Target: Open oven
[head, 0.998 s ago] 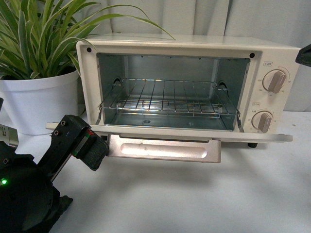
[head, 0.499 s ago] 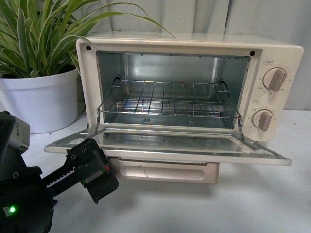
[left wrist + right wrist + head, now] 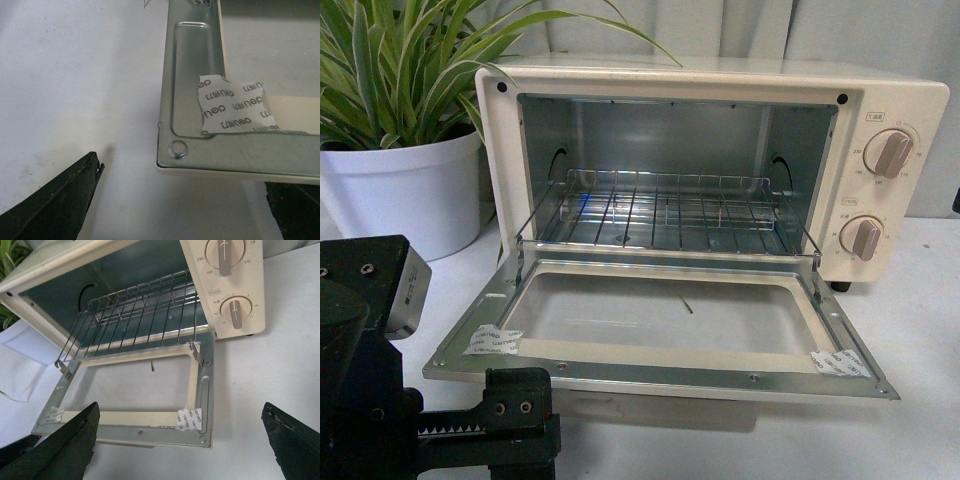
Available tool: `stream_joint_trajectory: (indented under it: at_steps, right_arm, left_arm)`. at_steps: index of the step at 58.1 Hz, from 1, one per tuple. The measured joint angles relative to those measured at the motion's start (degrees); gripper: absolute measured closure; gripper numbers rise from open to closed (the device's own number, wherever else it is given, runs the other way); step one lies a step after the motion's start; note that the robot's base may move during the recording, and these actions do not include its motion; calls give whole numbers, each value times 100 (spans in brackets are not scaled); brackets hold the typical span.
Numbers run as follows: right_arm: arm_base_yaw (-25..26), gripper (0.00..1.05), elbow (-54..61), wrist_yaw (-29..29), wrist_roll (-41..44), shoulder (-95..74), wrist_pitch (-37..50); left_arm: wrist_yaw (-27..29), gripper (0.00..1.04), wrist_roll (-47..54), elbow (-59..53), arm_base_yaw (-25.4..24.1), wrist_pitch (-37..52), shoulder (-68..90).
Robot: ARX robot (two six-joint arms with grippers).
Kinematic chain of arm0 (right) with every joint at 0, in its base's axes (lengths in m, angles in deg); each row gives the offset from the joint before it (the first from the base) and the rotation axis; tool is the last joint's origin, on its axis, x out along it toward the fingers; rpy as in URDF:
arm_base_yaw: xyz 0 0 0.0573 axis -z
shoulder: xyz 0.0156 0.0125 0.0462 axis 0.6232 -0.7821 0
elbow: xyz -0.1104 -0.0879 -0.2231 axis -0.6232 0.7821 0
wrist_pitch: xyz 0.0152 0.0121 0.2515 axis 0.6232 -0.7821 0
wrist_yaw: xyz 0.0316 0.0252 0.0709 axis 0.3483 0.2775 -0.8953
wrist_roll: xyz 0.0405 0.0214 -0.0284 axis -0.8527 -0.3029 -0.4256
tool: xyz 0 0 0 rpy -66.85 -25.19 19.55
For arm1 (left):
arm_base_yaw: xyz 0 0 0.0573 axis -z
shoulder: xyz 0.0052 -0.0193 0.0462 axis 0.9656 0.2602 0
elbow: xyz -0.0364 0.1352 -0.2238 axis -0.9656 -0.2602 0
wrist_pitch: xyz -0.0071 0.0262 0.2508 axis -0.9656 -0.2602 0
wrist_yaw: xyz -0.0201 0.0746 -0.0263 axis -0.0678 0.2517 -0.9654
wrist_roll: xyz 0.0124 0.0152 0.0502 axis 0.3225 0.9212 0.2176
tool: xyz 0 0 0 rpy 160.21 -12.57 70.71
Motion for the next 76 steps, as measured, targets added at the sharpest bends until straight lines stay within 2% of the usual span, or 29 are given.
stream_joint_trajectory:
  at_steps: [14,25,36,55,76]
  right_arm:
    - [-13,9,0,-105,227,90,-166]
    - [39,9,11,-214,293,380,-330]
    - [-61,9,275,-184,317,852,-391]
    - [33,9,907,42,509,2175,-688]
    - [125,9,1432,103,507,2940,-608]
  left_arm:
    - [-7,7,785,-221,83,59,-190]
    - [-70,7,1147,-529,291,-166,-997]
    - [-44,7,844,-933,758,-1207,-2750]
    - [636,7,529,-1469,1123,-2951,-6201]
    - [289,7,365,-1729,389,-3405,-7296]
